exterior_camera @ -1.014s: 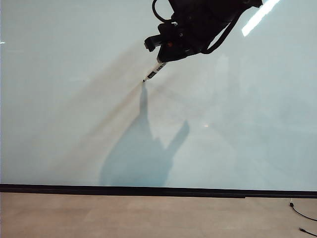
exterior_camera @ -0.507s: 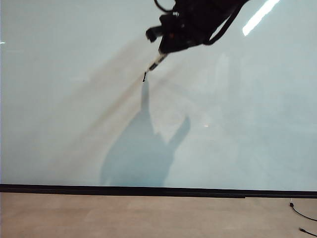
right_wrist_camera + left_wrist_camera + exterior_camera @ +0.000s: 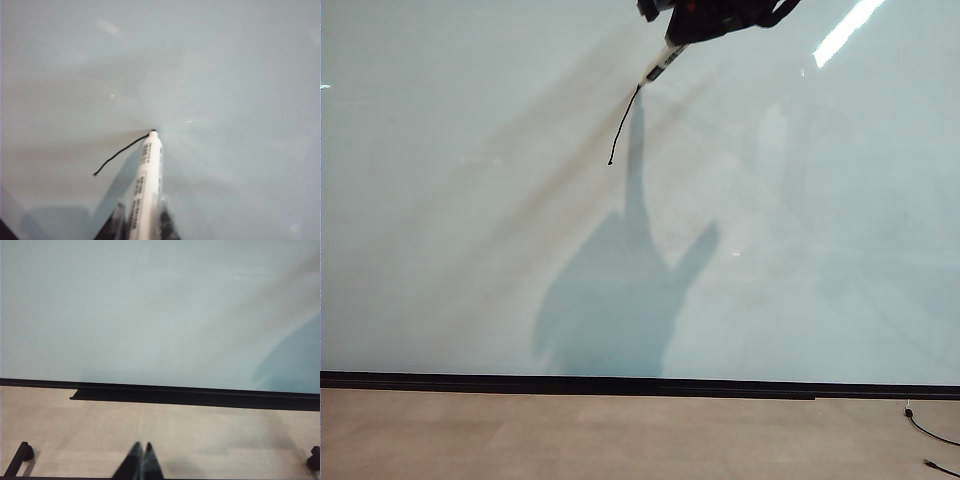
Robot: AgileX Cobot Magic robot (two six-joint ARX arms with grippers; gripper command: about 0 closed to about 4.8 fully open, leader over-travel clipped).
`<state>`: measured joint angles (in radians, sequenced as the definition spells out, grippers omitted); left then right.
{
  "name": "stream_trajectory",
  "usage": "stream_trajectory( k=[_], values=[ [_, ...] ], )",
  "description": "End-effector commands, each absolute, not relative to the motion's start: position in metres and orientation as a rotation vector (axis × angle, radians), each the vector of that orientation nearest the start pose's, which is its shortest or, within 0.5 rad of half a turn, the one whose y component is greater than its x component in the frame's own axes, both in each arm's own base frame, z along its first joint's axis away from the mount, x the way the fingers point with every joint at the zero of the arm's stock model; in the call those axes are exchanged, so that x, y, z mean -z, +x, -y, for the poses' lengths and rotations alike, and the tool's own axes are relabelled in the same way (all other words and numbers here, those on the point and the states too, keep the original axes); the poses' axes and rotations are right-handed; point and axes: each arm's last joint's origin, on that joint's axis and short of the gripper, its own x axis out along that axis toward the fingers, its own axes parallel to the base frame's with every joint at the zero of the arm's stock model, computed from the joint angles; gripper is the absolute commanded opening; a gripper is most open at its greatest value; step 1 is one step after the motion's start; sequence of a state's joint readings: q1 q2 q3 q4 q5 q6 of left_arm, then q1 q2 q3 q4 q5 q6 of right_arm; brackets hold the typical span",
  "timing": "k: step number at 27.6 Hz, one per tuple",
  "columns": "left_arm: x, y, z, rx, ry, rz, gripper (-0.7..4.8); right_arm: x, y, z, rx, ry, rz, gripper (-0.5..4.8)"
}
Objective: Pick up the pen on the shelf to the right of the whiteboard and write the letter A.
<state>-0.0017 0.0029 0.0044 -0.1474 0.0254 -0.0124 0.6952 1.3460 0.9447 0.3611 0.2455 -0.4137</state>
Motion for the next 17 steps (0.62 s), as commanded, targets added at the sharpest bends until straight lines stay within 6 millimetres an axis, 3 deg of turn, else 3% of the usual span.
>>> stream_trajectory(
  k=[1, 8, 13, 17],
  values=[
    [-0.152, 0.097, 0.001, 0.028, -0.009, -0.138, -0.05, -0.328, 0.237, -0.186, -0.412, -0.405, 0.106, -0.03],
    [-0.152, 0.097, 0.001, 0.028, -0.009, -0.138, -0.04, -0.328, 0.235, -0.186, -0.448, -0.41, 0.101, -0.03],
    [-0.152, 0.097, 0.001, 0.028, -0.01, -0.138, -0.04, -0.316, 0.201, -0.196, -0.523, -0.373, 0.127, -0.05],
    [-0.152, 0.097, 0.001, 0.028, -0.009, -0.138, -0.04, -0.299, 0.19, -0.193, -0.492, -0.248, 0.13, -0.05]
  ],
)
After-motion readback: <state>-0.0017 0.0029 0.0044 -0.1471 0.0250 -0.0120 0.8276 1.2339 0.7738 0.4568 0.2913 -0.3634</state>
